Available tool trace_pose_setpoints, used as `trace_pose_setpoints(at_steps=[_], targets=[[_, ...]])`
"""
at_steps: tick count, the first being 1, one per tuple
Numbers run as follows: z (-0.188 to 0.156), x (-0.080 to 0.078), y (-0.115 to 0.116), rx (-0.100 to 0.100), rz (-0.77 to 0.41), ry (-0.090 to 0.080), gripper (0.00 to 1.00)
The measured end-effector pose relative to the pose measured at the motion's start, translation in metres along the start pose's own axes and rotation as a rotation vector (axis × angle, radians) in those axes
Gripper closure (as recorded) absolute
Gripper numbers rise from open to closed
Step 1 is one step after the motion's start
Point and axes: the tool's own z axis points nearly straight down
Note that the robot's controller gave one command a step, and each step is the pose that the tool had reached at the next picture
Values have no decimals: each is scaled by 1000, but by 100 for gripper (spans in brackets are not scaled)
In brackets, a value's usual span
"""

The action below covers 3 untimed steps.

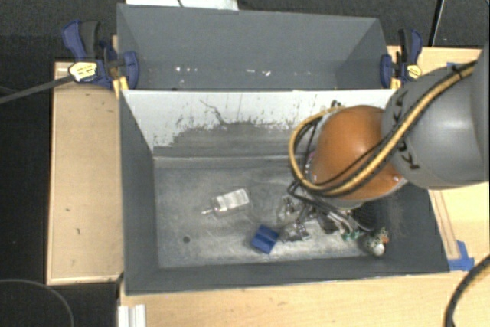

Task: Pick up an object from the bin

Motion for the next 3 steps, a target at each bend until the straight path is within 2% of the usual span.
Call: trace_pose_setpoints(at_steps=[1,2,3], targets=[[0,0,0,0,1,0,0],[10,-12,51,2,-190,-8,0],[11,-10,51,1,-186,-3,100]])
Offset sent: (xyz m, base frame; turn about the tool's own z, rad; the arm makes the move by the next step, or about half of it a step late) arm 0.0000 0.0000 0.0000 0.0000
